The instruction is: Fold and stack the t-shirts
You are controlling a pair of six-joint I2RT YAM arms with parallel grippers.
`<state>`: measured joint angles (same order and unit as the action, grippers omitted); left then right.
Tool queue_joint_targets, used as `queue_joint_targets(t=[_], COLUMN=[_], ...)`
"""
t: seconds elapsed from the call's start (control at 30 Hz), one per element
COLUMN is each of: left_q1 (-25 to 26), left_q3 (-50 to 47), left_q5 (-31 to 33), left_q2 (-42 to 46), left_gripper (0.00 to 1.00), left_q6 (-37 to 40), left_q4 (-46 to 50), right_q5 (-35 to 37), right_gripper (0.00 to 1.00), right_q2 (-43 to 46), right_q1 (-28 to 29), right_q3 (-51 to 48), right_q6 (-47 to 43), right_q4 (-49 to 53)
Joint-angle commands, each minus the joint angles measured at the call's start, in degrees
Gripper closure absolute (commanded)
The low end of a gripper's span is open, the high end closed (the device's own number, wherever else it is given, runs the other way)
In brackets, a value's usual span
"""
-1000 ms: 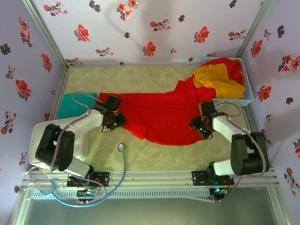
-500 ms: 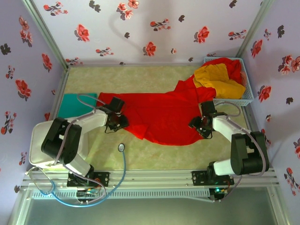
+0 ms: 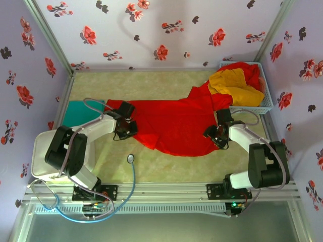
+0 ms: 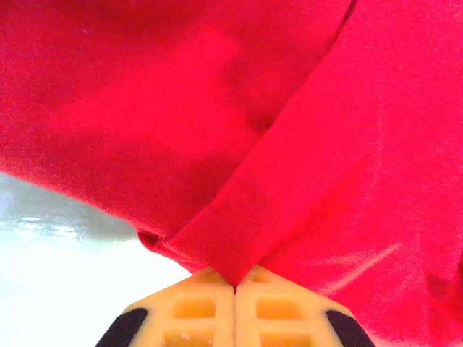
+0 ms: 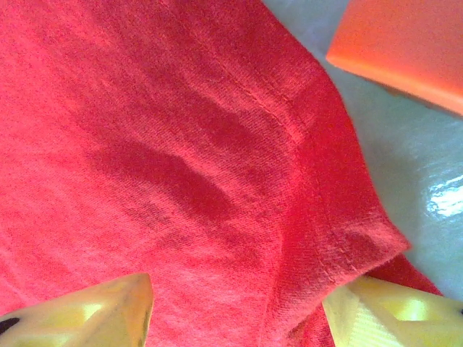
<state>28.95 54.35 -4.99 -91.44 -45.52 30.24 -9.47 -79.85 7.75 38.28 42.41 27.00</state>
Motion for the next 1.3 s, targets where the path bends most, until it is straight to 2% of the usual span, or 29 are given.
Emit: queue_joint_targets(t=[0.0,0.17,0.4,0.7,0.83,0.93,1.1,1.27], left_q1=[0.7,0.9,1.6,2.3,2.7,3.4,4.6,4.9], left_q3=[5.4,13.0,19.5,31.9,38.2,42.9,49.4,46.7], left_q5=[0.0,-0.4,-0.9,0.5,1.5,2.6,3.3,4.6], left_q2=[2.0,0.0,-4.3,-19.3,-25.4,-28.4,-32.2,-30.2], left_gripper=[1.00,1.00,1.00,0.97,0.90,0.80,0.75,0.67], left_q6=[1.8,4.2,5.9,11.8,13.7,14.5,15.4,15.5], left_q4=[8.9,17.0,21.0,27.4,30.4,32.5,35.4,34.9], right_q5=[-0.8,-0.9,-0.8,-1.2,-1.4,-1.6,-2.1,-2.3], right_gripper=[0.36,0.35,0.35,0.35,0.35,0.35,0.36,0.36], right_q2=[-1.6,-1.7,-1.4,-1.5,-1.4,-1.4,-1.5,-1.1], right_q1=[-0.4,-0.4,-0.4,-0.4,-0.4,-0.4,-0.4,-0.4], right_q3=[-0.2,-0.2,-0.3,-0.1,-0.2,-0.5,-0.7,-0.5], right_q6=[-0.8,-0.7,-0.7,-1.0,-0.9,-0.9,-0.8,-0.9], right_q4=[0.1,-0.1,0.0,0.0,-0.1,-0.5,-0.7,-0.6])
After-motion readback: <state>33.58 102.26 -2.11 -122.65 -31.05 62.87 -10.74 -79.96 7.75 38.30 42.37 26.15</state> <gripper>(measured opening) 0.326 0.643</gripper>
